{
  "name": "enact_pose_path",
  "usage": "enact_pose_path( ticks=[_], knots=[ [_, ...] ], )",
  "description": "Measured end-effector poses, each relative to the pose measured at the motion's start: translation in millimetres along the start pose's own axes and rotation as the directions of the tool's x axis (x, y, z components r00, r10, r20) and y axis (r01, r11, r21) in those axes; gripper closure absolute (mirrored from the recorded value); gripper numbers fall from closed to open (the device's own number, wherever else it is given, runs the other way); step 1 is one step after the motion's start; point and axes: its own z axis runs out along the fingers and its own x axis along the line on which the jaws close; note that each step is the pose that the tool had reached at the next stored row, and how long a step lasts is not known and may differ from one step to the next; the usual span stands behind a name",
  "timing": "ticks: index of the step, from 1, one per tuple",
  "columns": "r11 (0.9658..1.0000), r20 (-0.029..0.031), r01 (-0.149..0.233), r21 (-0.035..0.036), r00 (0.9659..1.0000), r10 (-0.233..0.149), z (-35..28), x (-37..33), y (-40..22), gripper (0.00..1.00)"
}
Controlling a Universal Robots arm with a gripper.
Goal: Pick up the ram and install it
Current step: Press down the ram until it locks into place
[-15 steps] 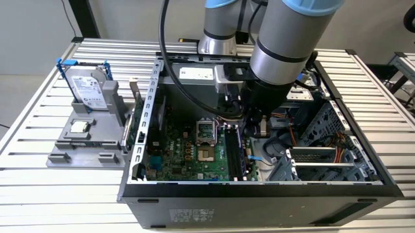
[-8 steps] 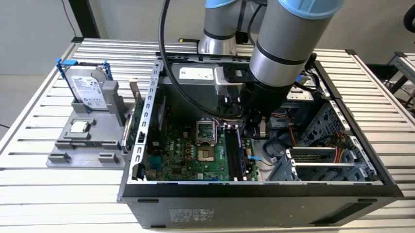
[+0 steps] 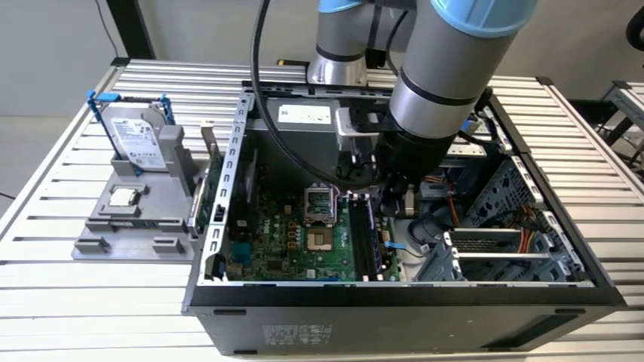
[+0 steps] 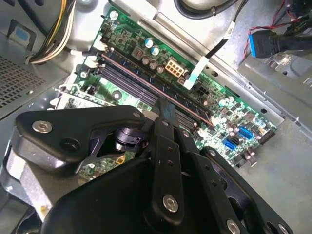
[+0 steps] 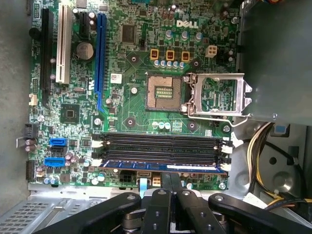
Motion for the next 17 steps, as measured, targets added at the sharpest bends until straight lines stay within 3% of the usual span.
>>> enact_pose_path(
  ticks=[8, 17],
  knots=[
    [0.9999, 0.0002, -0.017, 0.0008, 0.9999, 0.017, 14.0, 0.6, -0.7, 1.00],
    [0.9998, 0.0000, -0.018, 0.0008, 0.9998, 0.018, 15.7, 3.9, -0.8, 1.00]
  ],
)
